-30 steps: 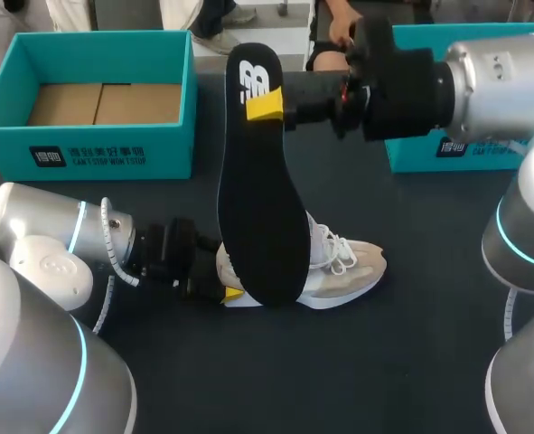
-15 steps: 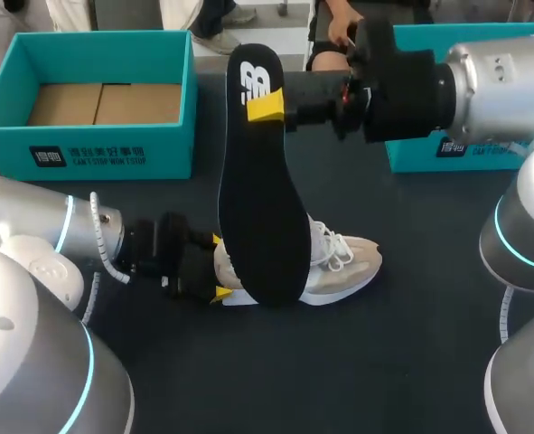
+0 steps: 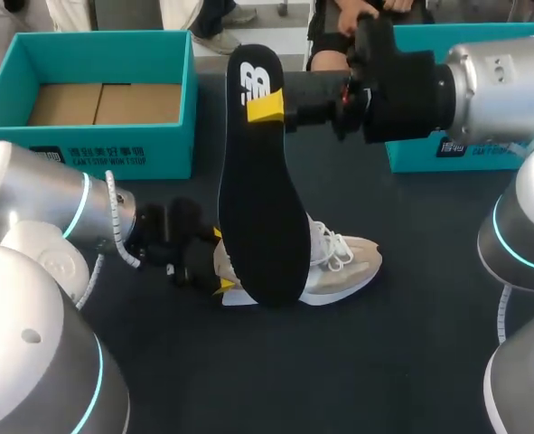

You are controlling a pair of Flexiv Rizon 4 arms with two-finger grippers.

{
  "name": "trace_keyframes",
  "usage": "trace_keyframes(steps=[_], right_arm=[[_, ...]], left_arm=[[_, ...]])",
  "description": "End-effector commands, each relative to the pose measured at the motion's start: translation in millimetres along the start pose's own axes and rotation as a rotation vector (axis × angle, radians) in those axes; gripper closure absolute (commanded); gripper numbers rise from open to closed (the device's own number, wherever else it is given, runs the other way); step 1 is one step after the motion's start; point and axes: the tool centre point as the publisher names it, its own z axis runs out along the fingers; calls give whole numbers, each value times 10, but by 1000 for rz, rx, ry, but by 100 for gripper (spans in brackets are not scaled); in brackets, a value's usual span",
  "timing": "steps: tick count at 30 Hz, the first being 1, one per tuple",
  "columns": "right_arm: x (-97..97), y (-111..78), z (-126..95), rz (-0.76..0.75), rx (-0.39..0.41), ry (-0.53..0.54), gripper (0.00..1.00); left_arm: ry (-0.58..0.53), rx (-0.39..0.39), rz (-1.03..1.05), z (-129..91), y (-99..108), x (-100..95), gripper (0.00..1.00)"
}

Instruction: Take the shoe out of the shoebox, open the shoe tongue, remove and reinsert the insole, then place the shoe into the shoebox

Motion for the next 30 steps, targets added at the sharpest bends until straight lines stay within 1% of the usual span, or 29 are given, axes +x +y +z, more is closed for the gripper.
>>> trace_keyframes(steps=[1,2,4,5,6,7,8,9,10,11,12,13,16,17,18,23,25,26,27,28,29,30], right_arm=[[0,3,27,2,0,-3,100],[0,3,27,2,0,-3,100],[0,3,27,2,0,-3,100],[0,3,27,2,0,-3,100],[0,3,27,2,0,-3,100],[0,3,27,2,0,-3,100],[0,3,27,2,0,-3,100],[0,3,27,2,0,-3,100],[0,3,27,2,0,-3,100],[0,3,27,2,0,-3,100],[0,3,27,2,0,-3,100],[0,3,27,2,0,-3,100],[0,3,27,2,0,-3,100],[0,3,27,2,0,-3,100],[0,3,27,2,0,-3,100],[0,3,27,2,0,-3,100],[0,3,27,2,0,-3,100],[0,3,27,2,0,-3,100],[0,3,27,2,0,-3,100],[0,3,27,2,0,-3,100],[0,3,27,2,0,-3,100],[0,3,27,2,0,-3,100]], left_arm=[[0,-2,0,10,-1,0,0],[0,-2,0,10,-1,0,0],[-17,-30,1,-68,-33,-6,0],[-55,-59,-30,-101,-53,-18,0],[-48,-48,-22,-151,-67,-27,0],[-58,-73,-37,-183,-80,-44,0],[-66,-61,-34,-218,-89,-42,0],[-70,-95,-38,-243,-103,-51,0],[-95,-111,-38,-256,-127,-48,0],[-92,-133,-56,-273,-145,-59,0],[-112,-163,-57,-283,-168,-66,0],[-122,-176,-78,-295,-189,-82,0],[-137,-221,-55,-342,-246,-99,0],[-143,-246,-69,-345,-265,-105,0],[-153,-250,-61,-350,-281,-116,0],[-108,-365,-87,-358,-367,-177,0],[-163,-419,-66,-363,-405,-191,0],[-145,-440,-62,-370,-424,-197,0],[-152,-449,-55,-384,-445,-205,0],[-167,-486,-49,-399,-465,-212,0],[-154,-503,-49,-406,-489,-219,0],[-183,-510,-27,-427,-515,-225,0]])
